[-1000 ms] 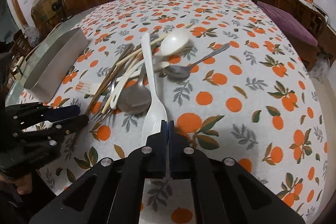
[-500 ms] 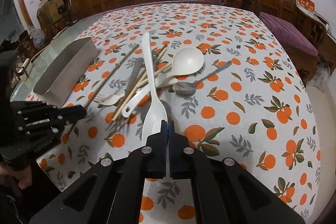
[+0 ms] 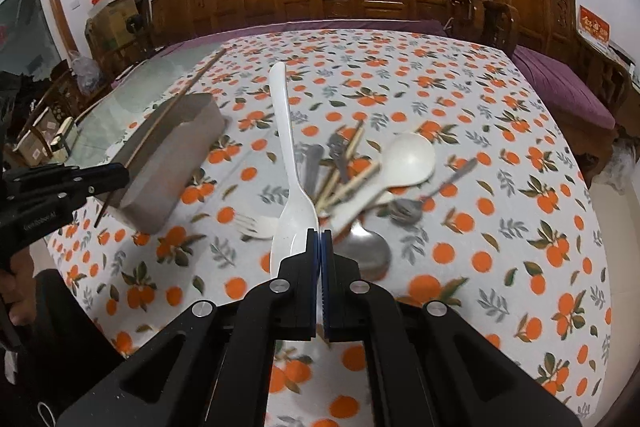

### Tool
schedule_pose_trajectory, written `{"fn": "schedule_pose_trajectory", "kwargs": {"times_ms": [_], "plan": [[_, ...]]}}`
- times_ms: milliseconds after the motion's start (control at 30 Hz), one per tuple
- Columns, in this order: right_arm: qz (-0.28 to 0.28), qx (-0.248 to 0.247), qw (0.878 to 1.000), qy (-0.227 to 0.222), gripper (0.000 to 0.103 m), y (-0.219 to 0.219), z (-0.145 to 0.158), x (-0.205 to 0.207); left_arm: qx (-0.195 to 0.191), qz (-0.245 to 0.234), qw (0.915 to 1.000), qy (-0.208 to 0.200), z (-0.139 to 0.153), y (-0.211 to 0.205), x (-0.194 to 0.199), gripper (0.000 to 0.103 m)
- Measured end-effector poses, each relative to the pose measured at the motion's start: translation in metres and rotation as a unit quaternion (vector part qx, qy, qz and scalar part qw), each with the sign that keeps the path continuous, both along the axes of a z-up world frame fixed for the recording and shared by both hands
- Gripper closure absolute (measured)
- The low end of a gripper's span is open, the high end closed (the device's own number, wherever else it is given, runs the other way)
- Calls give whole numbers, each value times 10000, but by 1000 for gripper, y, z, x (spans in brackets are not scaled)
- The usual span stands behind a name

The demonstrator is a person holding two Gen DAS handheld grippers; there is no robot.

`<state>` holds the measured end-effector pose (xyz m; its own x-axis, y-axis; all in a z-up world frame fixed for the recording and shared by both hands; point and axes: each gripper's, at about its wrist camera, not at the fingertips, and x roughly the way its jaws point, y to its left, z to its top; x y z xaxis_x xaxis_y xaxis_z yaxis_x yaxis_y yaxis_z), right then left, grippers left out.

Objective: Organize utensils
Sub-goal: 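Carry the chopstick and white spoon over the metal tray with both tools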

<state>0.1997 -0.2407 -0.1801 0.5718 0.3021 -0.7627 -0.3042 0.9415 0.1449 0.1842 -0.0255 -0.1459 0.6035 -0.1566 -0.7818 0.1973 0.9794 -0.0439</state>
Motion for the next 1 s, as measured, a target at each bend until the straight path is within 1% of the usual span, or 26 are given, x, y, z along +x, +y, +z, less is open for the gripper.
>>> {"fn": "schedule_pose_trajectory", "kwargs": {"times_ms": [200, 333, 500, 667, 733, 900, 1000], "plan": [[150, 41, 9999, -28, 101, 35, 7, 9, 12, 208, 9998, 75, 1, 36, 8, 99], [217, 102, 9997, -19, 101, 57, 12, 17, 12, 359, 9991, 246, -7, 57, 16, 99], [314, 154, 9994, 4, 101, 86, 18, 26, -84, 552, 9970, 526, -24, 81, 29, 99], [400, 156, 9991, 24, 101, 106, 21, 28, -124, 599, 9954, 735, -35, 91, 38, 99], [446, 123, 9989, 26, 101, 113, 21, 28, -75, 595, 9951, 788, -38, 92, 40, 99], [541, 84, 9985, 56, 101, 131, 20, 28, -67, 558, 9952, 795, -38, 94, 41, 99], [587, 82, 9982, 87, 101, 139, 19, 29, -89, 572, 9957, 726, -34, 98, 39, 99]]}}
